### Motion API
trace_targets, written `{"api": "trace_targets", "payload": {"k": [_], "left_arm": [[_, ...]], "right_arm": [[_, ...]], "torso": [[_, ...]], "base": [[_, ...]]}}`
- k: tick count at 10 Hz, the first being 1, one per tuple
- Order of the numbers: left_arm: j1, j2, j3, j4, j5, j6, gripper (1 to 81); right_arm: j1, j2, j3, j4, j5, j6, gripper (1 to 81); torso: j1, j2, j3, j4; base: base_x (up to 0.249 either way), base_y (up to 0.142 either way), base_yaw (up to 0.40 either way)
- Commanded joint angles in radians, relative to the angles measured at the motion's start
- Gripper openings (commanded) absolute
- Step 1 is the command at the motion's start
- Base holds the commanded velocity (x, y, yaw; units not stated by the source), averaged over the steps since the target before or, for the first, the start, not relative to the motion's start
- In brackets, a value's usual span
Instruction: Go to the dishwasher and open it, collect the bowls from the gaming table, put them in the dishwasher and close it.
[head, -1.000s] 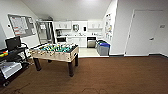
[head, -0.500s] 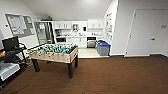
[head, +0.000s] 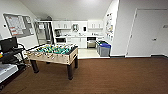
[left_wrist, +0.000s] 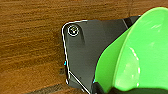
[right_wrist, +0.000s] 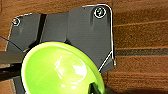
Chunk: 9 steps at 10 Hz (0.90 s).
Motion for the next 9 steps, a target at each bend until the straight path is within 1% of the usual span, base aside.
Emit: {"api": "trace_targets", "payload": {"k": [1, 9], "left_arm": [[-0.046, -0.015, -0.007, 0.006, 0.035, -0.001, 1.0], [-0.046, -0.012, -0.007, 0.006, 0.035, -0.001, 1.0]], "right_arm": [[0.038, -0.016, -0.009, -0.005, -0.042, -0.003, 1.0], [0.035, -0.017, -0.009, -0.005, -0.042, -0.003, 1.0]], "torso": [[0.000, 0.000, 0.000, 0.000], [0.000, 0.000, 0.000, 0.000]], "base": [[0.133, 0.000, 0.000], [0.133, 0.000, 0.000]]}}
